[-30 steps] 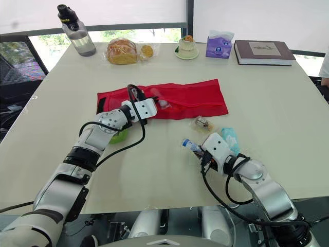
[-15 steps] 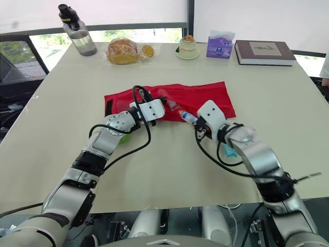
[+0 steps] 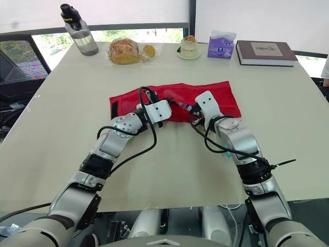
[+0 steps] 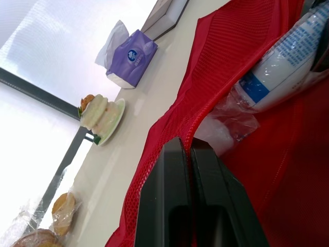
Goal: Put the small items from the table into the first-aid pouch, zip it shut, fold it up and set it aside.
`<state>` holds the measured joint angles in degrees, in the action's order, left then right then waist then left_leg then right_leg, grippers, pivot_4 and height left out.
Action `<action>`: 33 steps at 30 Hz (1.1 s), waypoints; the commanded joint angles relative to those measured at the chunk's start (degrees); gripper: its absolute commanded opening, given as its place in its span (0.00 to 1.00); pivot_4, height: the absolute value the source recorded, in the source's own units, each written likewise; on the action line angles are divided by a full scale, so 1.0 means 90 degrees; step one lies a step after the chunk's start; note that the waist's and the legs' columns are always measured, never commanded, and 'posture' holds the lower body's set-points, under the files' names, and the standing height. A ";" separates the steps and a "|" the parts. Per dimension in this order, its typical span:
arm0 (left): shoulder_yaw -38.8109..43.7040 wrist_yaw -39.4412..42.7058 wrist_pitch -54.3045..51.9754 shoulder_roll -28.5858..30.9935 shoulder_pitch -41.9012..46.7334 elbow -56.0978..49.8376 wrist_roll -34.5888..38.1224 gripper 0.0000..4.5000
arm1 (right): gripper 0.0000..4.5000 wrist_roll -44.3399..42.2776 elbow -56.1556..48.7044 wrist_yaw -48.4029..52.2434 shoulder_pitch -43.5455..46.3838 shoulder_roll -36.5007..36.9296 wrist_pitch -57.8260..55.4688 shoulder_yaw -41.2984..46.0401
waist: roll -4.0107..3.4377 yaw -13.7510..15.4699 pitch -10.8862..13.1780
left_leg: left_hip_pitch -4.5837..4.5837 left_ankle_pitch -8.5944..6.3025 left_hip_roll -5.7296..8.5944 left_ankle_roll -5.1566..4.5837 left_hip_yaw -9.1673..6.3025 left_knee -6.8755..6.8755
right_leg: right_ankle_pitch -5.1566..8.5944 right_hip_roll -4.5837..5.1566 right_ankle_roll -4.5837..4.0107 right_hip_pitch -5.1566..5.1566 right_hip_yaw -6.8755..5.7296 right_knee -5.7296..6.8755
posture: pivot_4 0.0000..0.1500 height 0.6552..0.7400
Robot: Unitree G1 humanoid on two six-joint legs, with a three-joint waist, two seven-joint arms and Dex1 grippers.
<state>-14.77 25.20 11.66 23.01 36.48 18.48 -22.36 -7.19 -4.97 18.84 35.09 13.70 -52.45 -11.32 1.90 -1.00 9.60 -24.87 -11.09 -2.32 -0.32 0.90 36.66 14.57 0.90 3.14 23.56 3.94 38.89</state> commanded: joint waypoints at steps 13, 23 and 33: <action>-0.0084 -0.0166 0.0144 -0.0112 0.0195 -0.0103 0.0003 0.00 | 0.03 0.0156 0.0475 -0.0350 0.0368 -0.0679 0.0297 -0.0076 | -0.0001 -0.0024 0.0000 | 0.0002 0.0000 0.0000 0.0000 0.0000 -0.0002 | 0.0000 -0.0001 0.0000 0.0001 0.0000 0.0000 | 1.00 1.00; -0.0058 -0.0230 0.0179 -0.0078 0.0197 -0.0037 0.0006 0.00 | 0.03 0.0206 0.0120 0.0319 0.0216 -0.0398 0.0529 -0.0532 | -0.0001 -0.0027 0.0001 | 0.0001 0.0000 0.0000 0.0000 -0.0001 -0.0004 | 0.0000 -0.0001 0.0000 0.0001 -0.0001 0.0000 | 1.00 1.00; -0.0056 -0.0297 0.0243 -0.0036 0.0242 0.0115 -0.0006 0.00 | 0.03 0.0171 -0.0787 0.0079 -0.0037 -0.0150 -0.0304 -0.0082 | -0.0001 -0.0014 0.0001 | -0.0001 0.0000 0.0000 0.0000 -0.0002 -0.0005 | 0.0000 0.0000 0.0000 0.0001 -0.0001 -0.0002 | 1.00 1.00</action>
<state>-15.85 23.48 12.60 22.45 37.06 20.44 -22.55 -5.37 -8.56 20.29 34.63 11.91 -54.08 -14.22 1.89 -1.12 9.60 -24.87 -11.09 -2.32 -0.31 0.89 36.62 14.57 0.91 3.14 23.58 3.93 38.87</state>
